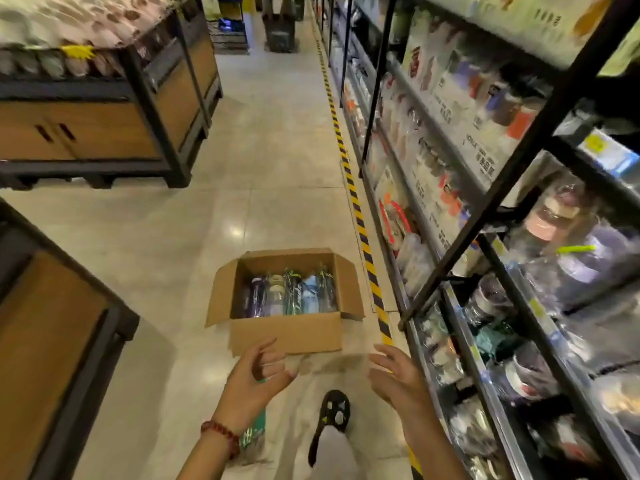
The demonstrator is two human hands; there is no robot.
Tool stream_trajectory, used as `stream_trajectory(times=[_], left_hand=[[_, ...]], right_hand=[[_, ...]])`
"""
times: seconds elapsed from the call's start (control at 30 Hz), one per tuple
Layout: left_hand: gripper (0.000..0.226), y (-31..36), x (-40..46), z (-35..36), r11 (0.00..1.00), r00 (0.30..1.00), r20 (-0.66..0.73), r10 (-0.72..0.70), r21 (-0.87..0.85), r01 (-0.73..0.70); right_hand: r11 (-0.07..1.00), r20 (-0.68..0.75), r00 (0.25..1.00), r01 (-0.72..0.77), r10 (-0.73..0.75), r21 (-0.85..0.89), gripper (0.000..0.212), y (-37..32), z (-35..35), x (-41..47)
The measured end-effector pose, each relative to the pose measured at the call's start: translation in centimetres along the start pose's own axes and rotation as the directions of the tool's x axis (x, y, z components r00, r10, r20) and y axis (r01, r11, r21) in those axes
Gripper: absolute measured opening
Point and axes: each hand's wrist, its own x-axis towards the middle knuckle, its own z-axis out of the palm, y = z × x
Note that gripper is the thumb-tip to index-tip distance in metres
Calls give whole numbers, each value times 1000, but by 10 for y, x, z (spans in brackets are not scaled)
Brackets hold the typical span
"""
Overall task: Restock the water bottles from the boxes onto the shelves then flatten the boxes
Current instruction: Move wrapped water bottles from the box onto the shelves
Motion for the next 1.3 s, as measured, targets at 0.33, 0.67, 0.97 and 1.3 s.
stream_trajectory(times=[0.33, 0.67, 0.97, 1.3], left_hand=[[52, 74, 163, -2, 988, 992, -124, 24, 152, -5], [54, 49, 276, -32, 965, 947, -202, -251, 21, 260], [57, -19, 431, -96, 910, 910, -107, -400, 75, 408], [66, -160, 613, -129, 830, 840, -107, -532, 128, 543]], right_hand=[[997, 39, 999, -34, 36, -66, 44, -82, 11, 186], [962, 110, 970, -192, 216, -192, 37, -80, 71, 310], [876, 41, 925, -343, 377, -338, 36, -24, 165, 452], [730, -46, 883, -415, 467, -543, 43, 114, 229, 640]])
